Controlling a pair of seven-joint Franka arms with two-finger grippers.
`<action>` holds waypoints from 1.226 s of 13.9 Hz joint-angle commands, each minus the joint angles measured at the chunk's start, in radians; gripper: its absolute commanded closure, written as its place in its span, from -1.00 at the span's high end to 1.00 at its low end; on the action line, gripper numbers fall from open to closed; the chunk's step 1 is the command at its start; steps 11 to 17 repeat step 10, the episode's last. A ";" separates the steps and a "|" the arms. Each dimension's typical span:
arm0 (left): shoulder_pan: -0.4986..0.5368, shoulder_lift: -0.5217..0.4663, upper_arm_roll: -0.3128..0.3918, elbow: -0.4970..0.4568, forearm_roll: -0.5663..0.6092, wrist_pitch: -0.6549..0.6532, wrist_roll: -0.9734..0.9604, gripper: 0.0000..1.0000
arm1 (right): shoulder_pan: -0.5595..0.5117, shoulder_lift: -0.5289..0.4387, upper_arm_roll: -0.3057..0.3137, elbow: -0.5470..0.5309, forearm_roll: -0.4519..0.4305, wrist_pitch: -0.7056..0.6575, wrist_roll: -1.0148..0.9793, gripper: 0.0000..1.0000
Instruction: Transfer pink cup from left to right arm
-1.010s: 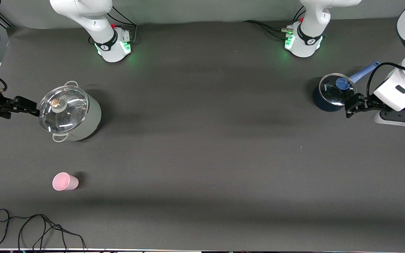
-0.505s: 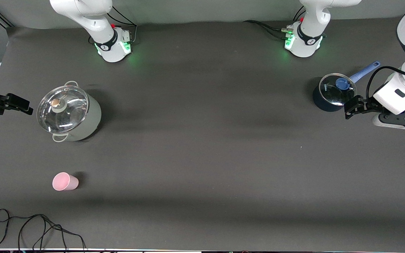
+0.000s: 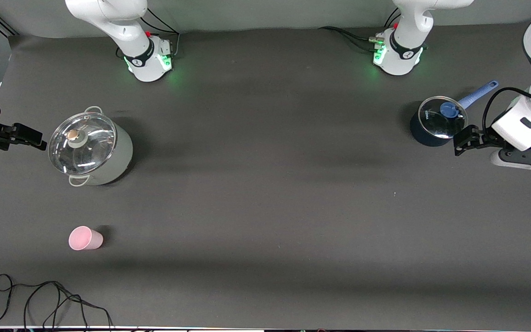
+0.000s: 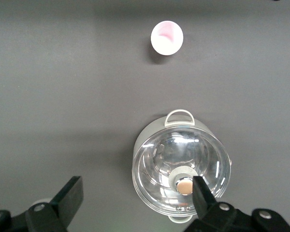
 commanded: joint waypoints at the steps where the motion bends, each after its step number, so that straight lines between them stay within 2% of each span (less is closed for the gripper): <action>1: 0.002 0.012 0.003 0.068 -0.008 -0.072 0.021 1.00 | 0.002 -0.017 -0.003 -0.017 0.017 -0.003 -0.009 1.00; 4: -0.001 0.029 0.001 0.097 -0.008 -0.081 0.012 1.00 | 0.002 -0.022 -0.003 -0.014 0.025 -0.005 0.001 1.00; 17: 0.003 0.031 0.001 0.091 -0.008 -0.104 0.021 1.00 | 0.002 -0.025 -0.005 -0.009 0.028 -0.011 0.005 1.00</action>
